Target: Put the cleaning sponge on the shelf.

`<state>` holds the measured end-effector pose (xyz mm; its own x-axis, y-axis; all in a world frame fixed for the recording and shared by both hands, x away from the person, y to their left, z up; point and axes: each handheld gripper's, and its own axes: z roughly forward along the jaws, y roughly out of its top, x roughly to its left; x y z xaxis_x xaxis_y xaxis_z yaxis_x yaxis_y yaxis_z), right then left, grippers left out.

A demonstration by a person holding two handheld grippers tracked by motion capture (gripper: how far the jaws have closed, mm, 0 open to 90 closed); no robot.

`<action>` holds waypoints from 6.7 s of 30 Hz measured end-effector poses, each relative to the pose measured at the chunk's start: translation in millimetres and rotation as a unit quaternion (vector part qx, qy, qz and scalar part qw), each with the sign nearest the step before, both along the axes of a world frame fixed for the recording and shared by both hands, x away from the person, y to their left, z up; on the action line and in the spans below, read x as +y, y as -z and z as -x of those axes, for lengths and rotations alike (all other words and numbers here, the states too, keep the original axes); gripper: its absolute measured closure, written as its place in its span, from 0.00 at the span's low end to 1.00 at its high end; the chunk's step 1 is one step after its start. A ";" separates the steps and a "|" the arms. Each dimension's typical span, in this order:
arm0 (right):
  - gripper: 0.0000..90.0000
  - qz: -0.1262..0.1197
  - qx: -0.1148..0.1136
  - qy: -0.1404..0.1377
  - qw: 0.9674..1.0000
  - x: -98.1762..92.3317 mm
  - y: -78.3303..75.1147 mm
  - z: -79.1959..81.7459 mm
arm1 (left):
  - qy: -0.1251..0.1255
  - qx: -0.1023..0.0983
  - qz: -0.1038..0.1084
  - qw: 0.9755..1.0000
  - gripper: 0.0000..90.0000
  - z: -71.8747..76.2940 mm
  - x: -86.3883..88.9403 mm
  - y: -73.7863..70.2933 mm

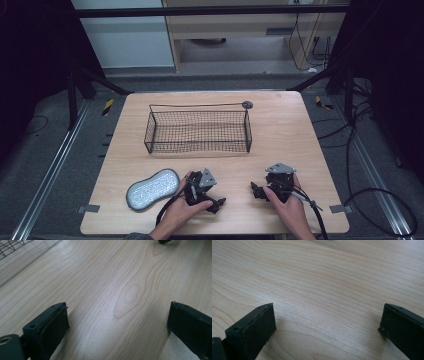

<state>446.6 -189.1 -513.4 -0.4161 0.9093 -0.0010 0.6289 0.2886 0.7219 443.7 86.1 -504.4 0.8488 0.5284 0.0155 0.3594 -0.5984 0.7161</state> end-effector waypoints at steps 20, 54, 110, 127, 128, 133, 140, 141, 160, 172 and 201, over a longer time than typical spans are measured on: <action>0.00 0.002 -0.001 -0.006 1.000 -1.2 0.1 0.1 | -0.074 -0.040 0.002 0.996 0.05 -7.6 84.0 -52.0; 0.00 0.001 -0.001 -0.011 1.000 -1.8 0.0 0.4 | -0.109 0.015 -0.064 0.992 0.04 -21.7 171.9 -66.0; 0.00 0.001 0.000 -0.015 1.000 -2.1 -0.1 1.0 | -0.007 0.104 -0.204 0.973 0.04 -28.0 161.5 -37.2; 0.00 0.003 0.001 -0.016 1.000 -2.2 -0.2 1.3 | -0.002 0.124 -0.219 0.968 0.02 -33.7 157.6 -29.0; 0.00 0.002 0.001 -0.016 1.000 -2.0 -0.2 1.3 | -0.002 0.126 -0.218 0.968 0.02 -34.1 157.6 -28.5; 0.00 0.003 0.001 -0.016 1.000 -2.2 -0.2 1.3 | -0.003 0.129 -0.218 0.967 0.02 -36.3 157.7 -27.2; 0.00 0.002 0.001 -0.017 1.000 -2.1 -0.2 1.4 | -0.002 0.128 -0.227 0.966 0.07 -35.6 156.6 -27.9; 0.00 0.002 0.001 -0.017 1.000 -2.2 -0.2 1.4 | -0.002 0.128 -0.227 0.965 0.07 -35.7 156.4 -28.0; 0.00 0.002 0.000 -0.019 1.000 -2.4 0.0 1.3 | 0.000 0.096 -0.222 0.970 0.13 -33.1 160.3 -48.9; 0.00 0.001 0.000 -0.022 1.000 -2.6 0.0 0.8 | -0.007 0.050 -0.228 0.972 0.13 -35.3 161.1 -73.8; 0.00 0.001 -0.001 -0.022 1.000 -2.4 0.1 0.6 | -0.002 -0.021 -0.257 0.966 0.13 -55.5 144.5 -138.3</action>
